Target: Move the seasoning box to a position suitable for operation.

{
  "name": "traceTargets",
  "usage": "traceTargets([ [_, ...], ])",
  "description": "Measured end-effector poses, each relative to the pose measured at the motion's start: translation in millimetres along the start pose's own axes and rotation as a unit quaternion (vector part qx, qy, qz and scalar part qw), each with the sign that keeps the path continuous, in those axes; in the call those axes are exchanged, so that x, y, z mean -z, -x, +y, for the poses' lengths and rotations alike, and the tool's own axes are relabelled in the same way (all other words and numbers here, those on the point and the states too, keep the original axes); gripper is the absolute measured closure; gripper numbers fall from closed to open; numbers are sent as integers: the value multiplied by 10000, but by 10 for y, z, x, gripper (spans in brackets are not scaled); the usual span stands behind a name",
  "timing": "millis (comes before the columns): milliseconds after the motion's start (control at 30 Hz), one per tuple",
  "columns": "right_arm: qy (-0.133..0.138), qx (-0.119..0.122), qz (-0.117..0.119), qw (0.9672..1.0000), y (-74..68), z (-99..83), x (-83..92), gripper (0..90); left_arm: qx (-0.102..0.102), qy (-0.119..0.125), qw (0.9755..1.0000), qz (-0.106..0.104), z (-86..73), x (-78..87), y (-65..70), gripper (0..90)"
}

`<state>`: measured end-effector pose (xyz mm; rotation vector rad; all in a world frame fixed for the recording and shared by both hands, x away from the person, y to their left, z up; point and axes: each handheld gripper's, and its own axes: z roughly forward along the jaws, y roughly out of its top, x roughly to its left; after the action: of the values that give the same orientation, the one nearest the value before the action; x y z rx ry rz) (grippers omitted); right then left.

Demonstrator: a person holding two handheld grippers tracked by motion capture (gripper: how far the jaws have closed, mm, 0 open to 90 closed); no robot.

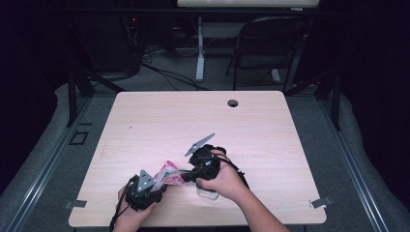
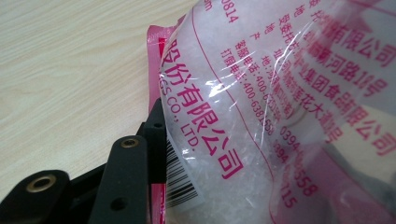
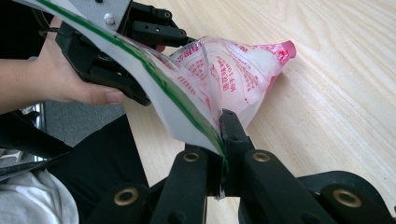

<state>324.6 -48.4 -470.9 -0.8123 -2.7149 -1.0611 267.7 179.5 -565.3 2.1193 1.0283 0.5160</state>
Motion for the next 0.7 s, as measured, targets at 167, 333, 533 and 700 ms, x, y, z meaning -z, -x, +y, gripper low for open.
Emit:
traceTargets([
  [167,40,94,-121,9999,7,-14,25,782,15,28,10000,-7,12,12,0,559],
  [333,181,67,-154,9997,25,-51,61,627,49,44,10000,12,23,29,-14,563],
  [533,201,50,-214,9996,27,-103,119,568,68,80,9999,25,32,45,-28,563],
  [700,139,44,-279,9995,28,-176,208,559,42,112,9998,126,46,72,-40,564],
])
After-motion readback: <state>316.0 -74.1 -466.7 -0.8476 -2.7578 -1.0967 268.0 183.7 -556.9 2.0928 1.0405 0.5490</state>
